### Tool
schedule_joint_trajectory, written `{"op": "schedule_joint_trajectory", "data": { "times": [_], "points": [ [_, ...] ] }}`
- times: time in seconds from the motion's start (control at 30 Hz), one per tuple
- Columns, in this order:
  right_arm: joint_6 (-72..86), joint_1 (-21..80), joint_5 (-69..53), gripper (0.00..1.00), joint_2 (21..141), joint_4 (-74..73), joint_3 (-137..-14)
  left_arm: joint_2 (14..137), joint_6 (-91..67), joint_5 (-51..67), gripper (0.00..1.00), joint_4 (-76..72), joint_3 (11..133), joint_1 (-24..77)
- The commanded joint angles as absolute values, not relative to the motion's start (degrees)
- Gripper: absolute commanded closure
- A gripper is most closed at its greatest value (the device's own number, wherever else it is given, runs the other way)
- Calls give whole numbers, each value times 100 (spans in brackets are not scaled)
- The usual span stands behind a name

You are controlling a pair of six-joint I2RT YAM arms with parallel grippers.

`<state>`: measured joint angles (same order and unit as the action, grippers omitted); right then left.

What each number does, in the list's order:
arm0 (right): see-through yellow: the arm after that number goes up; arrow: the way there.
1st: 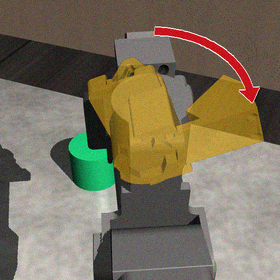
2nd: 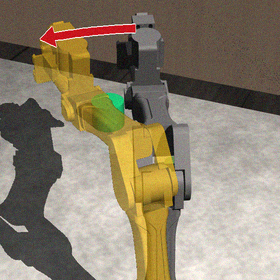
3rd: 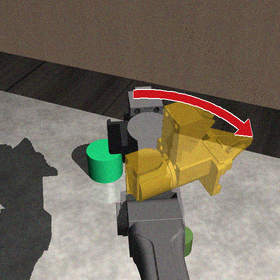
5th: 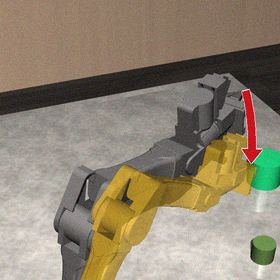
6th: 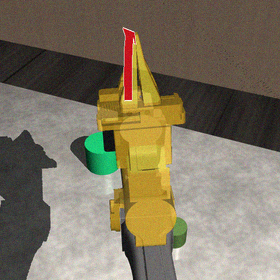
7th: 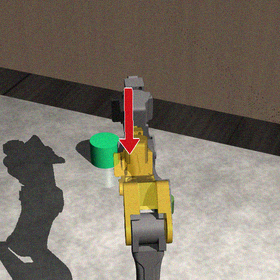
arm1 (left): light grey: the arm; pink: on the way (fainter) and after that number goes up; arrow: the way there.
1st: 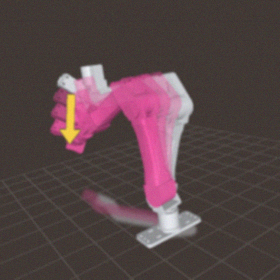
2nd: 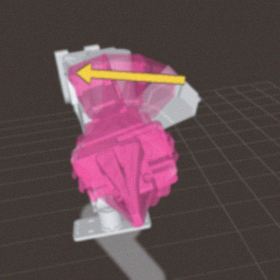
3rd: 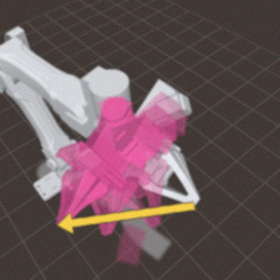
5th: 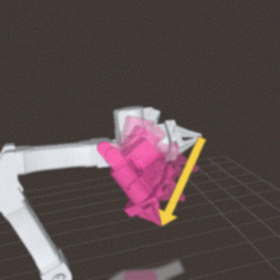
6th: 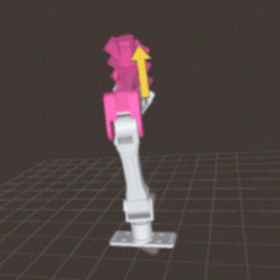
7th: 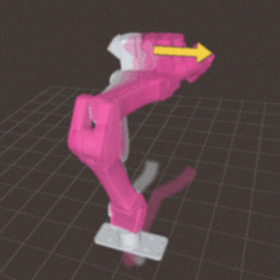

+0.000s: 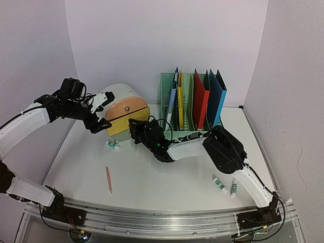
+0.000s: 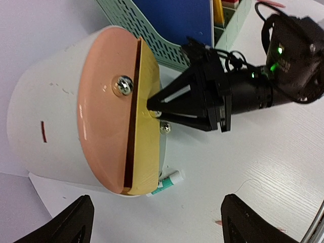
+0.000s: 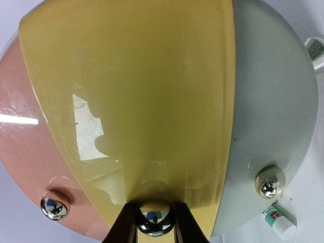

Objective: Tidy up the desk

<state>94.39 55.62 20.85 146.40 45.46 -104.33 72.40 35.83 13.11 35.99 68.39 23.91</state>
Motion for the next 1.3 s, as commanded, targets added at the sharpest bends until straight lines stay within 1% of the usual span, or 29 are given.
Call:
{"op": "schedule_joint_trajectory", "data": {
  "times": [0.0,0.17,0.57,0.83,0.93,1.07,1.2,1.27],
  "points": [
    [9414,5558,2030,87,13842,4498,-9725,7045,3919,1557,13,3527,6608,2279],
    [9411,5601,1818,87,13413,4578,-9059,7036,4042,1741,15,3459,6431,2209],
    [9658,5780,1441,85,12802,4636,-8023,7023,4366,1984,18,3541,6325,2136],
    [9744,5888,1316,83,12659,4635,-7692,6979,4626,2479,18,3813,6381,2137],
    [9820,5891,1305,77,12669,4637,-7629,6971,4811,2654,18,3976,6371,2136],
    [9861,5896,1317,57,12633,4647,-7595,6961,5345,3086,18,4509,6321,2136],
    [9651,5894,1343,44,12419,4647,-7434,6940,6750,3673,16,5495,6237,2136],
    [9556,5891,1326,40,12266,4648,-7314,6973,7527,3821,13,6035,6131,2142]
  ]
}}
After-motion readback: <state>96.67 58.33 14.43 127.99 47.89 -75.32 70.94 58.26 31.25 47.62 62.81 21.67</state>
